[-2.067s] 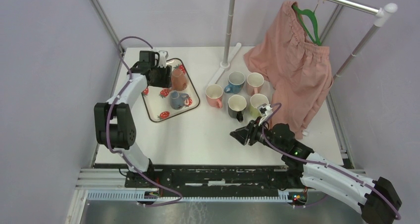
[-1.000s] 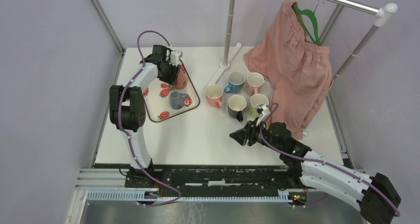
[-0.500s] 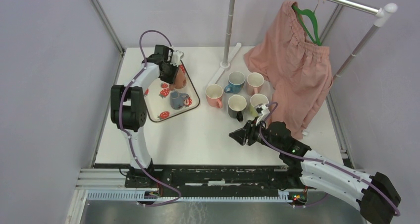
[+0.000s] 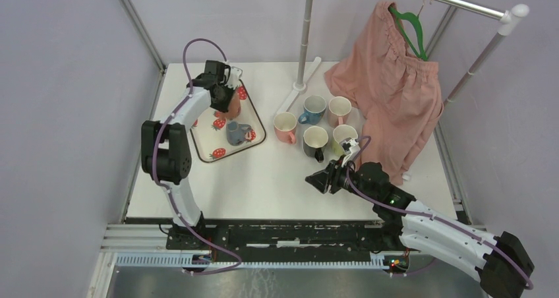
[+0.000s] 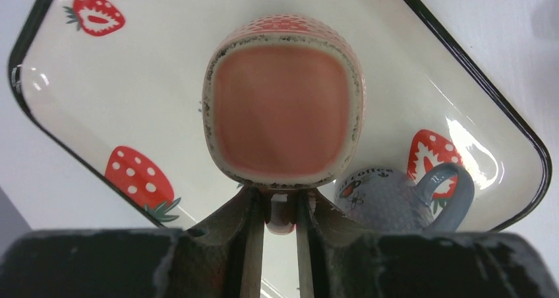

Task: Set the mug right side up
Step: Turn over the cup on the tray.

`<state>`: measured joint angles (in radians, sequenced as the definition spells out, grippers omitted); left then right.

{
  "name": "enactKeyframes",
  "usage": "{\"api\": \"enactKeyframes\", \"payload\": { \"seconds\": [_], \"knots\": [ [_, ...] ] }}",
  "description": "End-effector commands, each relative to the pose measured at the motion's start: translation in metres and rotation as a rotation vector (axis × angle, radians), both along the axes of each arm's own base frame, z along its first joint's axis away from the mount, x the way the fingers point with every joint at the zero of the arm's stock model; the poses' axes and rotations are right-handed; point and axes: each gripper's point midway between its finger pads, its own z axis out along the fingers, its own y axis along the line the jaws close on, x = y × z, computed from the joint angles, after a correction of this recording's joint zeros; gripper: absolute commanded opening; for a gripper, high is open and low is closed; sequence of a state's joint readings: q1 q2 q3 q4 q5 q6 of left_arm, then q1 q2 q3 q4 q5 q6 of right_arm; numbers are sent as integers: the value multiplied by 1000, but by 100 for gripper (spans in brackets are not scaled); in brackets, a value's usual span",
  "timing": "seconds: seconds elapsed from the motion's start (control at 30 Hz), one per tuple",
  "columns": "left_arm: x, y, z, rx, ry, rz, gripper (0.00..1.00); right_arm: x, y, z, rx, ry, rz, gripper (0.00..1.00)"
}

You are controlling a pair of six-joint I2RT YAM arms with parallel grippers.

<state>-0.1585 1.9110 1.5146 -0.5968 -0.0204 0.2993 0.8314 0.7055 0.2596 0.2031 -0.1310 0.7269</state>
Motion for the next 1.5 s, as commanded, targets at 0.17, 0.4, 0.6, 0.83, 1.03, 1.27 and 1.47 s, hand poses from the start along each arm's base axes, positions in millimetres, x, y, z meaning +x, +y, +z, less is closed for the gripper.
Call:
{"api": "enactKeyframes", "payload": {
  "seconds": [0.17, 0.4, 0.6, 0.83, 1.03, 1.27, 1.47],
  "knots": [
    [12, 0, 109, -75, -341, 59, 2, 2, 2, 17, 29, -44, 1, 53],
    [-8, -28, 161, -267, -470, -12, 2, 2, 2, 16, 31, -41, -2, 53],
    [-42, -70, 201, -504, -529, -127, 2, 3, 3, 17, 37, -38, -5, 53],
    [-99, -141, 225, -849, -476, -303, 2, 5, 3, 20, 64, -46, -18, 53],
    [-146, -196, 234, -1025, -467, -393, 2, 8, 5, 33, 136, -71, -36, 53],
    [-188, -231, 237, -1235, -432, -439, 2, 14, 5, 57, 225, -131, -65, 57],
    [-205, -243, 244, -1391, -429, -412, 2, 18, -2, 69, 343, -145, -120, 60]
  ]
}}
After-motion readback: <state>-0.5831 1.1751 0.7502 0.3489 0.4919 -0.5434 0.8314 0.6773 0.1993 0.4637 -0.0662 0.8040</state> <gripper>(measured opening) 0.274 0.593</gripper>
